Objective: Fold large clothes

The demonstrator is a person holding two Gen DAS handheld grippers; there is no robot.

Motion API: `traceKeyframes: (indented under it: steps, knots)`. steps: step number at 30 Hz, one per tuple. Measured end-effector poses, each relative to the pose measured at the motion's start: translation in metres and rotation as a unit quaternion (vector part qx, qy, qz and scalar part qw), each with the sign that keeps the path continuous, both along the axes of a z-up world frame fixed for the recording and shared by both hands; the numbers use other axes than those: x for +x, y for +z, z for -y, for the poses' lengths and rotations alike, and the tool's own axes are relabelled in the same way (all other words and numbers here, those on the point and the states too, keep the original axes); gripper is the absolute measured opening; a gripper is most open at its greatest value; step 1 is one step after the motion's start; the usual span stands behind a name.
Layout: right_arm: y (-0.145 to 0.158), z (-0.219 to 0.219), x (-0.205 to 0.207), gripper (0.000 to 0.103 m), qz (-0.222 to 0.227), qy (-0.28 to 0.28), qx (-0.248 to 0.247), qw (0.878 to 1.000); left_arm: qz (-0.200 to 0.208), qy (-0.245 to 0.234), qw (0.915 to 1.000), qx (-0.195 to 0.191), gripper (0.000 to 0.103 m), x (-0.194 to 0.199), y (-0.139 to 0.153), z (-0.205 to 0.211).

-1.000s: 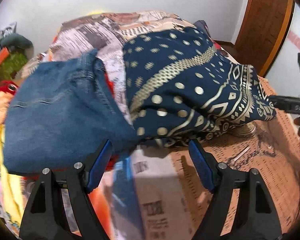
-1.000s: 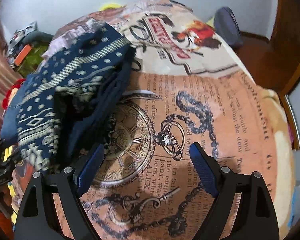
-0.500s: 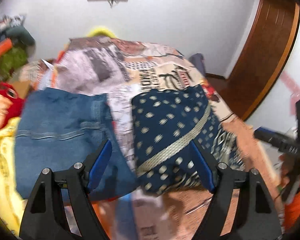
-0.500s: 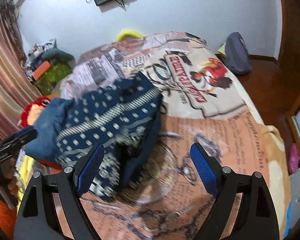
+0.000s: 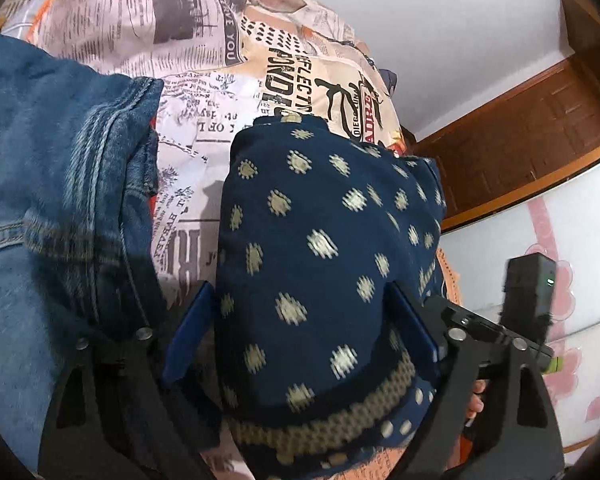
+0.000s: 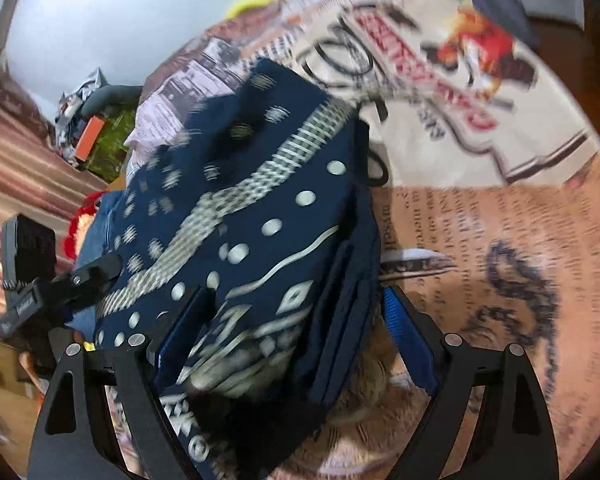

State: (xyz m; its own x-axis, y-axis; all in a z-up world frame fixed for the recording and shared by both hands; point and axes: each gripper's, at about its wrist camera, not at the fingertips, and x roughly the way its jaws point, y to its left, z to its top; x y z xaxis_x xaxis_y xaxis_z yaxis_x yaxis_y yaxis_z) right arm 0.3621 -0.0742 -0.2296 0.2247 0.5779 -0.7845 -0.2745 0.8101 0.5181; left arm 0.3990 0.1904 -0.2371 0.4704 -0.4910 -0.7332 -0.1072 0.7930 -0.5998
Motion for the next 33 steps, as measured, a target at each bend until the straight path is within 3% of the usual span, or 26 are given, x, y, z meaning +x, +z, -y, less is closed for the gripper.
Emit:
traceKeyframes:
  steps: [4,9,12,14,16,18,22,26,33]
  knots:
    - [-0.018,-0.001,0.016,0.086,-0.04,0.006,0.044,0.998,-0.008,-0.011,0.9999,0.006,0.1,0.014,-0.004,0.007]
    - [-0.027,-0.003,0.023,0.085,-0.064,0.003,0.098,0.993,-0.021,-0.005,0.9996,0.018,0.101,0.02,-0.007,0.016]
    - [-0.028,-0.004,0.021,0.072,-0.076,0.013,0.12,0.99,-0.009,-0.023,0.9993,0.027,0.101,0.016,-0.003,0.023]
    - [-0.029,-0.004,0.018,0.061,-0.083,0.023,0.132,0.987,-0.011,-0.03,0.999,0.032,0.095,0.012,-0.002,0.024]
    - [-0.025,-0.002,0.011,0.043,-0.078,0.037,0.137,0.987,-0.012,-0.032,0.9991,0.026,0.083,0.007,0.002,0.023]
    - [-0.015,0.001,0.006,0.031,-0.064,0.046,0.136,0.987,-0.005,-0.035,0.999,0.028,0.074,0.0,0.011,0.022]
    - [0.018,-0.01,-0.009,0.026,-0.02,0.062,0.1,0.993,0.022,-0.047,0.9977,0.043,0.06,-0.012,0.034,0.03]
    - [0.054,-0.025,-0.027,0.026,0.026,0.077,0.071,0.994,0.072,-0.053,0.9937,0.067,0.058,-0.032,0.075,0.031]
    - [0.126,-0.06,-0.048,0.025,0.093,0.098,0.094,0.986,0.149,-0.03,0.985,0.081,0.058,-0.076,0.151,-0.009]
